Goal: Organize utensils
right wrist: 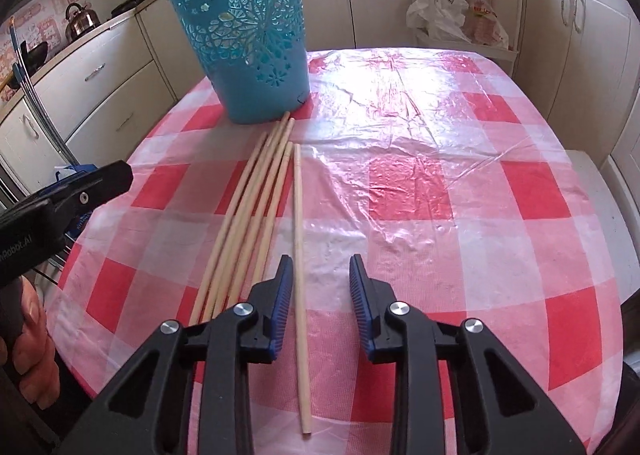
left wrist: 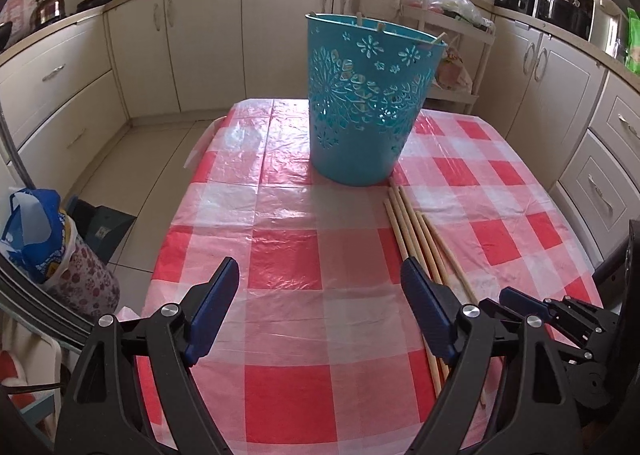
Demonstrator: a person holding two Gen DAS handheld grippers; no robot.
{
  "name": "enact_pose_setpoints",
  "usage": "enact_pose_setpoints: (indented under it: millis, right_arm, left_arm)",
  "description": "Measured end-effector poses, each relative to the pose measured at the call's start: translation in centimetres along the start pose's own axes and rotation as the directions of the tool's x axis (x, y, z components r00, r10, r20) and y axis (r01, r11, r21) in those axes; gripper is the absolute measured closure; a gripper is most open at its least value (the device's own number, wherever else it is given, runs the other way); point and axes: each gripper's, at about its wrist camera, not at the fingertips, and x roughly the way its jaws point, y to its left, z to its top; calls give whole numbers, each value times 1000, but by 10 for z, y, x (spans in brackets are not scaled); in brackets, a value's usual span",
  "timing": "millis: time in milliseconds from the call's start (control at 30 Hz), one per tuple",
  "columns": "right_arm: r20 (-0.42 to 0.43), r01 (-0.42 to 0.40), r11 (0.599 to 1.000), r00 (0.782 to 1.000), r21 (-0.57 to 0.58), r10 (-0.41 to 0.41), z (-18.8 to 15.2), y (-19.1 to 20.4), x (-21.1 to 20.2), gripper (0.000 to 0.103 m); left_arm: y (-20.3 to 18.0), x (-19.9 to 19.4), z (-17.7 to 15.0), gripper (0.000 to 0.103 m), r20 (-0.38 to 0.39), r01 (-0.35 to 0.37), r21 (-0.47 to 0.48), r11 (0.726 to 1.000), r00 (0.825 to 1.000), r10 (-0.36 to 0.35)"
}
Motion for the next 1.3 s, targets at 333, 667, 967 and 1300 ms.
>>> enact_pose_setpoints:
  millis: [333, 667, 967, 1300]
  right_arm:
    - [22, 59, 998, 998, 17, -60, 5, -10, 5, 93]
    - [23, 10, 998, 1000, 61, -11, 7, -18, 2, 93]
    - [19, 18, 999, 1000, 46, -19, 9, -17, 3, 93]
    - [-22, 14, 998, 1000, 68, -13, 18, -12, 12, 94]
  left_arm:
    - [-31, 36, 5, 24, -65, 10, 58, 998, 998, -6]
    - [-40, 64, 4, 24, -119, -17, 82, 997, 993, 27]
    - [-46, 72, 0, 25, -142, -15, 111, 994, 989, 31]
    - [-51, 64, -2, 89, -142, 72, 221, 973, 989, -41]
